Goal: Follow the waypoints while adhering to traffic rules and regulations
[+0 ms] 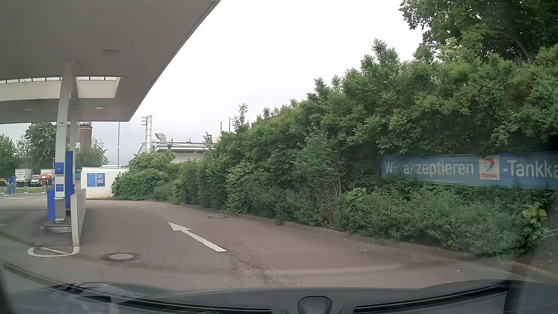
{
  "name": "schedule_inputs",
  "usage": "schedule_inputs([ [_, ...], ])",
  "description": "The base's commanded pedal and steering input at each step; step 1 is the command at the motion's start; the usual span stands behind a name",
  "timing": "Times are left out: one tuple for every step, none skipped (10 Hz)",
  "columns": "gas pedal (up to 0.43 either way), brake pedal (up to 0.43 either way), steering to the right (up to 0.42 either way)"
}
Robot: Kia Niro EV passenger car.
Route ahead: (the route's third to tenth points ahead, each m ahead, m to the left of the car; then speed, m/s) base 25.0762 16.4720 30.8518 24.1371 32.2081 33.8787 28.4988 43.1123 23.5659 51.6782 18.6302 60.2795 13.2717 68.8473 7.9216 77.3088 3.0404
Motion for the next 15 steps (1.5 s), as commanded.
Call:
schedule_inputs([
  [0.130,0.000,-0.184],
  [0.130,0.000,-0.191],
  [0.130,0.000,-0.200],
  [0.130,0.000,-0.209],
  [0.130,0.000,-0.217],
  [0.130,0.000,-0.223],
  [0.110,0.000,-0.226],
  [0.098,0.000,-0.227],
  [0.098,0.000,-0.228],
  [0.087,0.000,-0.228],
  [0.087,0.000,-0.228],
  [0.087,0.000,-0.228],
  [0.087,0.000,-0.228],
  [0.087,0.000,-0.228],
  [0.087,0.000,-0.227],
])
